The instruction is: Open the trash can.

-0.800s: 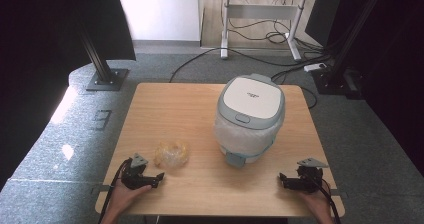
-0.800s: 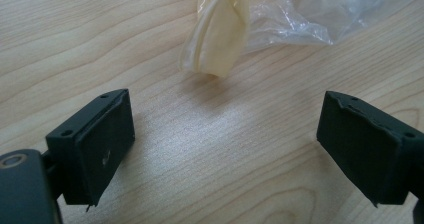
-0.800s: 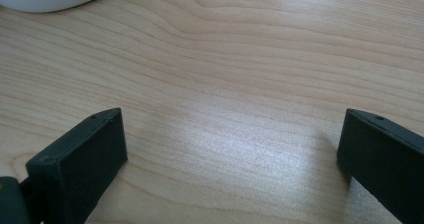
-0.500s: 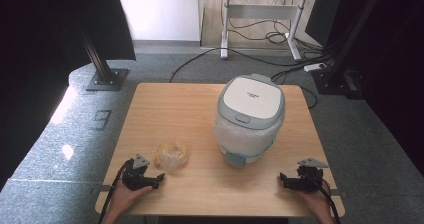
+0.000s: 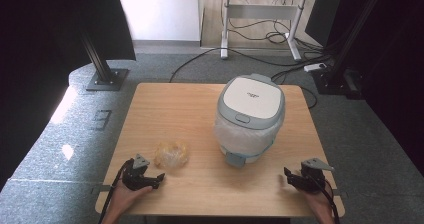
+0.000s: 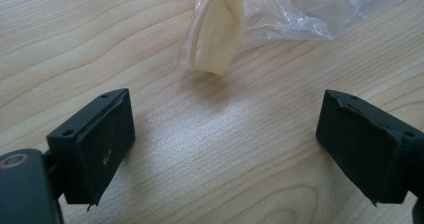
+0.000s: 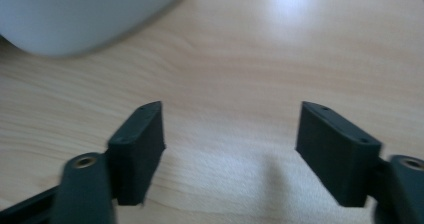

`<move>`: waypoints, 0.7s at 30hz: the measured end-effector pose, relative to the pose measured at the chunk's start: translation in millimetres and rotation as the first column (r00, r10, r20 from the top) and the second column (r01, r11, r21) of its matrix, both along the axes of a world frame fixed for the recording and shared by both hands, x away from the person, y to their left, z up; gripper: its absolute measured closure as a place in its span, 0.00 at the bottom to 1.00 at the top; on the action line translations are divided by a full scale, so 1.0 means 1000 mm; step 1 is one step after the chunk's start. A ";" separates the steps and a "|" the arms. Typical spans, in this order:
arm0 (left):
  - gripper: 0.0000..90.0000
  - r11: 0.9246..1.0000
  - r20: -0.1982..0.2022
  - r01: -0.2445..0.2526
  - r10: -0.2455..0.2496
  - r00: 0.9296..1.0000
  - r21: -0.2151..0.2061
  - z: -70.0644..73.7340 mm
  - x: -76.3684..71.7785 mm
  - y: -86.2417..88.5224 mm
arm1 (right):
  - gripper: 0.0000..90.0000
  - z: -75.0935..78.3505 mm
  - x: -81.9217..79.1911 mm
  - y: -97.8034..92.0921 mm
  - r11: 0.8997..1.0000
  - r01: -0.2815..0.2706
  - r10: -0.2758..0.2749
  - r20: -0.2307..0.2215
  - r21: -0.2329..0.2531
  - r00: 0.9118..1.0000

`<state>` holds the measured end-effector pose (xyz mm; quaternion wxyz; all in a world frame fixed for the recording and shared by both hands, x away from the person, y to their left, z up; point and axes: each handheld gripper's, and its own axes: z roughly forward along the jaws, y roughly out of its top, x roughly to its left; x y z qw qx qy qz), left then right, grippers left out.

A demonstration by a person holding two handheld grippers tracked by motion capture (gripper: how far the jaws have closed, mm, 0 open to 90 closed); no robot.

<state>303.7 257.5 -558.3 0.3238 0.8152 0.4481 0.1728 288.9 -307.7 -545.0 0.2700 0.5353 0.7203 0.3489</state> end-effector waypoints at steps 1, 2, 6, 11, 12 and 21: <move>0.09 1.000 0.000 0.000 0.000 1.000 0.000 0.000 0.000 0.000 | 0.35 0.003 -0.002 0.000 1.000 -0.006 0.006 0.015 0.008 1.000; 0.09 1.000 0.000 0.000 0.000 1.000 0.000 0.000 0.000 0.000 | 0.38 0.005 -0.003 0.000 1.000 -0.012 0.011 0.027 0.014 1.000; 0.09 1.000 0.000 0.000 0.000 1.000 -0.001 0.000 0.000 0.000 | 0.46 0.017 -0.009 0.000 0.998 -0.039 0.035 0.084 0.051 0.996; 0.09 1.000 0.000 0.000 0.000 1.000 0.000 0.000 0.000 0.000 | 0.55 0.029 -0.014 -0.002 0.994 -0.054 0.041 0.132 0.096 0.990; 0.09 1.000 0.000 0.001 -0.001 1.000 0.000 0.000 0.000 0.000 | 0.57 0.031 -0.015 -0.002 0.993 -0.060 0.045 0.139 0.101 0.989; 0.09 1.000 0.000 0.001 -0.001 1.000 0.000 0.000 0.000 0.000 | 0.81 0.059 -0.025 -0.002 0.976 -0.155 0.119 0.216 0.156 0.969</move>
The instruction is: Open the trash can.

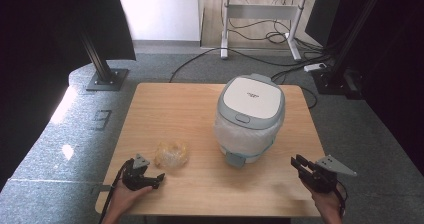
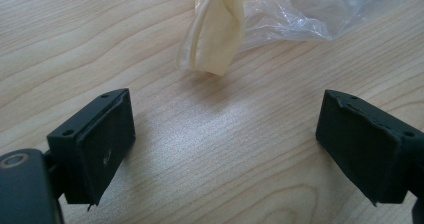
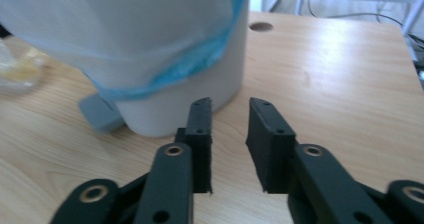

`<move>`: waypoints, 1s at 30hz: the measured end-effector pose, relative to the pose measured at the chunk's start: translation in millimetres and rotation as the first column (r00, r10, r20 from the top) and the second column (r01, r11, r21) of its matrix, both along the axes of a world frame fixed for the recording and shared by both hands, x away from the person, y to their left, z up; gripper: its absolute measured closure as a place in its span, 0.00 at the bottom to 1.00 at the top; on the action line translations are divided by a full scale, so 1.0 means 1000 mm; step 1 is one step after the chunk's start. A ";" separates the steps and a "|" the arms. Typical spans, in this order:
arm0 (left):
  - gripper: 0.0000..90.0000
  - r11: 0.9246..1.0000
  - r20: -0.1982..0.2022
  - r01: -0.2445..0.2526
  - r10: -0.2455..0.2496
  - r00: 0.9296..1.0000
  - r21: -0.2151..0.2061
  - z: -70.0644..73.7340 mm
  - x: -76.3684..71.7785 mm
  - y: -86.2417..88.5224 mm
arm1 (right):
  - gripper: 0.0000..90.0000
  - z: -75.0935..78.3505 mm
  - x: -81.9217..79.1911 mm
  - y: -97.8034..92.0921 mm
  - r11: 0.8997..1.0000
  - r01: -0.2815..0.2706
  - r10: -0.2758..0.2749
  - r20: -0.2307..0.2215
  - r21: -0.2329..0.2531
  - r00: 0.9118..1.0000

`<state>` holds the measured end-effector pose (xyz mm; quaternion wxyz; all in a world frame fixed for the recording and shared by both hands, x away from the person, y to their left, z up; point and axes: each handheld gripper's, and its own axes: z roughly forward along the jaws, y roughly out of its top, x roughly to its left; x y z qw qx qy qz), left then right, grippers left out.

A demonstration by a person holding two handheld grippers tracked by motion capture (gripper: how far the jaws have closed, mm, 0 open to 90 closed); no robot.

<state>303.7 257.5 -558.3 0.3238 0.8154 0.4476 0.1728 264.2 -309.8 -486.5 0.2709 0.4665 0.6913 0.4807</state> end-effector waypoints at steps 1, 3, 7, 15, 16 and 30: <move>0.09 1.000 0.000 0.000 0.000 1.000 0.000 0.000 0.000 0.000 | 0.84 0.002 0.000 0.001 1.000 -0.010 0.010 0.004 0.001 1.000; 0.09 1.000 0.000 0.000 0.000 1.000 0.000 0.000 0.000 0.000 | 0.86 0.007 -0.002 0.003 1.000 -0.030 0.030 0.016 0.006 0.999; 0.09 1.000 0.000 0.000 0.000 1.000 0.000 0.000 0.000 0.000 | 0.97 0.015 -0.003 0.005 0.997 -0.073 0.072 0.028 0.031 0.997; 0.09 1.000 0.000 0.004 -0.004 1.000 0.000 0.000 0.000 0.000 | 1.00 0.033 -0.006 0.009 0.990 -0.133 0.130 0.053 0.040 0.990; 0.09 1.000 0.000 0.005 -0.005 1.000 0.000 0.000 0.000 0.000 | 1.00 0.035 -0.006 0.009 0.989 -0.142 0.140 0.056 0.035 0.989; 0.09 1.000 0.000 0.004 -0.004 1.000 0.001 0.000 0.000 0.000 | 1.00 0.068 0.004 0.017 0.973 -0.218 0.211 0.097 0.071 0.973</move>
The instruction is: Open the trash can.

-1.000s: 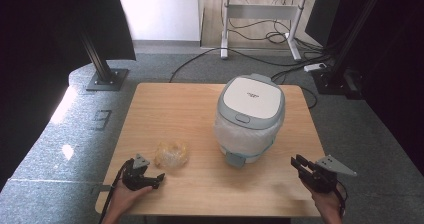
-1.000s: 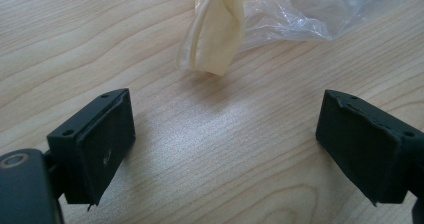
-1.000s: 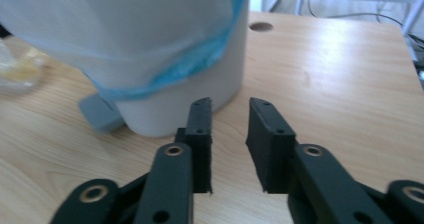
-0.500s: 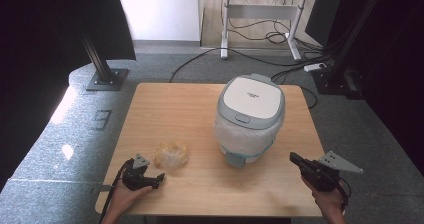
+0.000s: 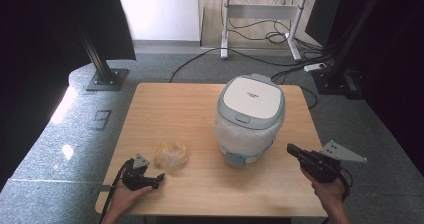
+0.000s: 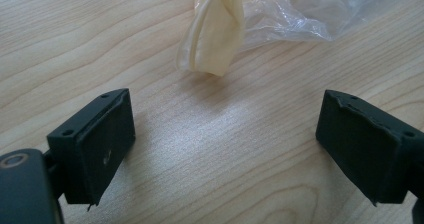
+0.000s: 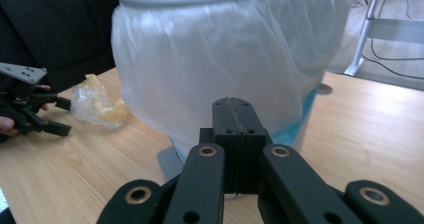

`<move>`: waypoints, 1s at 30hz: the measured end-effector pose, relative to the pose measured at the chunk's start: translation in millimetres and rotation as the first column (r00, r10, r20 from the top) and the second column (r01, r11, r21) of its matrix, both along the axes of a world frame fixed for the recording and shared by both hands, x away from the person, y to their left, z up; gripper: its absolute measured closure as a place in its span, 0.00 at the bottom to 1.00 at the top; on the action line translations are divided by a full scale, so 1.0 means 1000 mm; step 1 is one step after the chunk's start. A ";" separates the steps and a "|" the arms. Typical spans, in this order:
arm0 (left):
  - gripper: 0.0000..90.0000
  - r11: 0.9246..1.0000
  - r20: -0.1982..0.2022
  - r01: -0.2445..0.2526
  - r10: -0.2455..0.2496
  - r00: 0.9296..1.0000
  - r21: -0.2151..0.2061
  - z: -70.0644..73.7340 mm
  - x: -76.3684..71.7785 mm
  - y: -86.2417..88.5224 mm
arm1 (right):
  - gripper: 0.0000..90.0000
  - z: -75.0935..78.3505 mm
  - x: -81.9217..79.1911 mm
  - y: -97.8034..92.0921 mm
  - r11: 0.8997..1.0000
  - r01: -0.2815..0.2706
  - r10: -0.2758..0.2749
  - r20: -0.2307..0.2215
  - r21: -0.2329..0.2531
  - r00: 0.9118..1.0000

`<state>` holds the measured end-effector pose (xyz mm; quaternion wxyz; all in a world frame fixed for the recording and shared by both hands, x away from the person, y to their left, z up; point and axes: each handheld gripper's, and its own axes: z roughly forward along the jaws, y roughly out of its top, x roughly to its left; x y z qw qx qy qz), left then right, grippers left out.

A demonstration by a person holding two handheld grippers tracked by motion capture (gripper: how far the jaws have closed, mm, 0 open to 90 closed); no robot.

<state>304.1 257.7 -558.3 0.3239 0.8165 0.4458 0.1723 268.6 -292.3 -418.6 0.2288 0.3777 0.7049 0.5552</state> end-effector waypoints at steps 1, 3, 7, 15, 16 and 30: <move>0.09 1.000 0.000 0.000 0.000 1.000 0.000 0.000 0.000 0.000 | 1.00 0.003 0.001 0.001 1.000 -0.005 0.005 0.003 0.002 1.000; 0.09 1.000 0.000 -0.001 0.001 1.000 0.000 0.000 0.000 0.000 | 1.00 0.008 0.002 0.004 1.000 -0.015 0.015 0.009 0.008 1.000; 0.09 1.000 0.000 -0.001 0.001 1.000 0.000 0.000 0.000 0.000 | 1.00 0.018 0.006 0.008 0.999 -0.031 0.031 0.016 0.014 0.999; 0.09 1.000 0.000 -0.001 0.001 1.000 -0.001 0.000 0.000 0.000 | 1.00 0.037 0.015 0.019 0.998 -0.065 0.064 0.026 0.012 0.998; 0.09 1.000 0.000 -0.001 0.001 1.000 -0.001 0.000 0.000 0.000 | 1.00 0.039 0.016 0.021 0.997 -0.070 0.070 0.026 0.014 0.997; 0.09 1.000 -0.001 -0.001 0.001 1.000 0.000 0.000 0.000 0.000 | 1.00 0.059 0.031 0.039 0.993 -0.114 0.114 0.026 0.016 0.993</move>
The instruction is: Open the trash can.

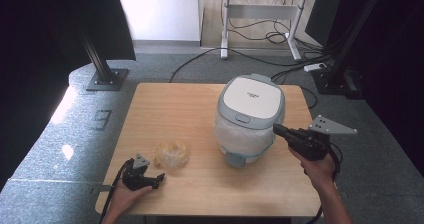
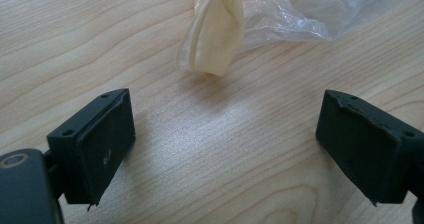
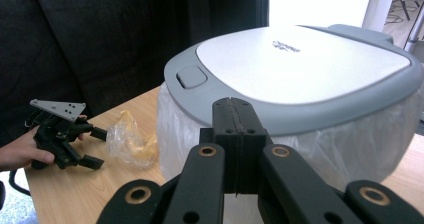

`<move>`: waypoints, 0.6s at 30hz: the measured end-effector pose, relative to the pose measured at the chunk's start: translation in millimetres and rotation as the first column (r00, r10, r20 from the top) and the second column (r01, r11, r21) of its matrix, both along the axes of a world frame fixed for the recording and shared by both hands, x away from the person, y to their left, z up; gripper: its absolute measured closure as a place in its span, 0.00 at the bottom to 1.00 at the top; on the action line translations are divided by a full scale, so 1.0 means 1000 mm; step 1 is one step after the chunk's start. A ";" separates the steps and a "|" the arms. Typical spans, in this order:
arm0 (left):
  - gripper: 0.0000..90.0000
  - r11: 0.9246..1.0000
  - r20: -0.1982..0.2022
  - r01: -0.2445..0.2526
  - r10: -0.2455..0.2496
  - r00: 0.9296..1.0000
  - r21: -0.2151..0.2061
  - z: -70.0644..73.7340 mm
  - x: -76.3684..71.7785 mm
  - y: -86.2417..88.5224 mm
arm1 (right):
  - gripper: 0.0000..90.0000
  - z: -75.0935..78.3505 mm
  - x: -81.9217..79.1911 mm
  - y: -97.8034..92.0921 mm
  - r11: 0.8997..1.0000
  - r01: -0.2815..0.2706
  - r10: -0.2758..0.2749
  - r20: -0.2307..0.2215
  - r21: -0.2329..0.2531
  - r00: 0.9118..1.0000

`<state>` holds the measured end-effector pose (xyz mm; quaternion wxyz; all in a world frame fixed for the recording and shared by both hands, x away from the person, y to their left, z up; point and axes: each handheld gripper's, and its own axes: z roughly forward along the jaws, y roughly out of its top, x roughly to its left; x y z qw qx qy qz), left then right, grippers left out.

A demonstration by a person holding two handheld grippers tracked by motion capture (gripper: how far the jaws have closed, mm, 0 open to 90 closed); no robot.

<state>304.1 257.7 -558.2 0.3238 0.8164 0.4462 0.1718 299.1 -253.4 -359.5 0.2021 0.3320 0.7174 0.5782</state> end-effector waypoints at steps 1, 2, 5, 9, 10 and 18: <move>0.09 1.000 0.000 0.002 -0.002 1.000 0.002 0.000 0.000 0.000 | 1.00 0.001 0.001 0.001 1.000 -0.001 0.001 -0.001 -0.001 1.000; 0.09 1.000 0.000 0.001 -0.001 1.000 0.001 0.000 0.000 0.000 | 1.00 0.002 0.002 0.002 1.000 -0.002 0.002 0.000 -0.003 1.000; 0.09 1.000 0.000 0.001 -0.001 1.000 0.001 0.000 0.000 0.000 | 1.00 0.005 0.005 0.005 1.000 -0.005 0.005 -0.002 -0.005 1.000; 0.09 1.000 0.000 0.001 -0.001 1.000 0.001 0.000 0.000 0.000 | 1.00 0.010 0.009 0.009 1.000 -0.026 0.026 -0.009 -0.001 1.000; 0.09 1.000 0.000 0.000 0.000 1.000 0.000 0.000 0.000 0.000 | 1.00 0.011 0.010 0.010 1.000 -0.030 0.030 -0.011 0.000 1.000; 0.09 1.000 0.000 0.001 -0.001 1.000 0.000 0.000 0.000 0.000 | 1.00 0.015 0.019 0.018 0.999 -0.033 0.033 -0.013 -0.013 0.999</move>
